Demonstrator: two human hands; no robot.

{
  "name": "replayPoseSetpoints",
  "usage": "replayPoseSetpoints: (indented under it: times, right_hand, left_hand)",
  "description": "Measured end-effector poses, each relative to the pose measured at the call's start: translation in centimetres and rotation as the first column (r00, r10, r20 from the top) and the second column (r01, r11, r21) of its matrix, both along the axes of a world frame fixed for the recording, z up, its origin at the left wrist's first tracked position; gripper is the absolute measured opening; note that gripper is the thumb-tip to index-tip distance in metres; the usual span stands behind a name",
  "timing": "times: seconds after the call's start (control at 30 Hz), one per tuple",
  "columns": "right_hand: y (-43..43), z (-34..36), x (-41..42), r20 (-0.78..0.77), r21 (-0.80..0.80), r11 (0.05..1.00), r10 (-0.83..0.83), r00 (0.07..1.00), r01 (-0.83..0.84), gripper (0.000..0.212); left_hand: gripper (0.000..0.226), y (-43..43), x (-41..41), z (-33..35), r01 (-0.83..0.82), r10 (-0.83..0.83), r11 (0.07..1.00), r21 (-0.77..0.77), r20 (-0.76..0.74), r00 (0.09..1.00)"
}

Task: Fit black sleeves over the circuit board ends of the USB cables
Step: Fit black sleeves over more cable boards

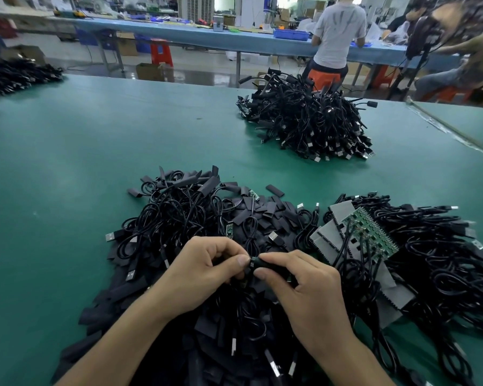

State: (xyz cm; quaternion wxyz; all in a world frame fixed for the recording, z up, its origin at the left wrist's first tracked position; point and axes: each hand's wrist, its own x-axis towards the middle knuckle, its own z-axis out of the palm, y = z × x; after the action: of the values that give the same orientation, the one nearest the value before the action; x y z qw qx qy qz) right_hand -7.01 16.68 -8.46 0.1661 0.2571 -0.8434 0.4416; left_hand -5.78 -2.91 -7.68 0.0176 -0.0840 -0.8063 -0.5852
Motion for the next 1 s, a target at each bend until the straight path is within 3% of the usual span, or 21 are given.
replayPoseSetpoints:
  times: [0.4,0.57,0.73,1.0]
  right_hand:
    - [-0.25,-0.03,0.17,-0.016,0.058,0.998,0.000,1.000,0.001,0.030]
    - [-0.28,0.30,0.33,-0.032,-0.077,0.990,-0.121,0.992,0.119,0.037]
    - [-0.32,0.16,0.20,-0.049,-0.179,0.966,-0.197,0.979,0.185,0.025]
    - [-0.24,0.28,0.23,0.032,-0.261,0.962,-0.073,0.997,0.079,0.031]
  left_hand:
    - [0.016,-0.01,0.06,-0.14,0.025,-0.026,0.999,-0.043,-0.014,1.000]
    - [0.014,0.16,0.09,-0.07,-0.046,0.046,0.999,0.014,-0.010,0.999]
    - [0.013,0.27,0.09,-0.16,-0.084,0.082,0.993,0.088,0.027,0.996]
    - [0.013,0.26,0.13,-0.08,-0.037,0.036,0.998,0.057,0.012,0.999]
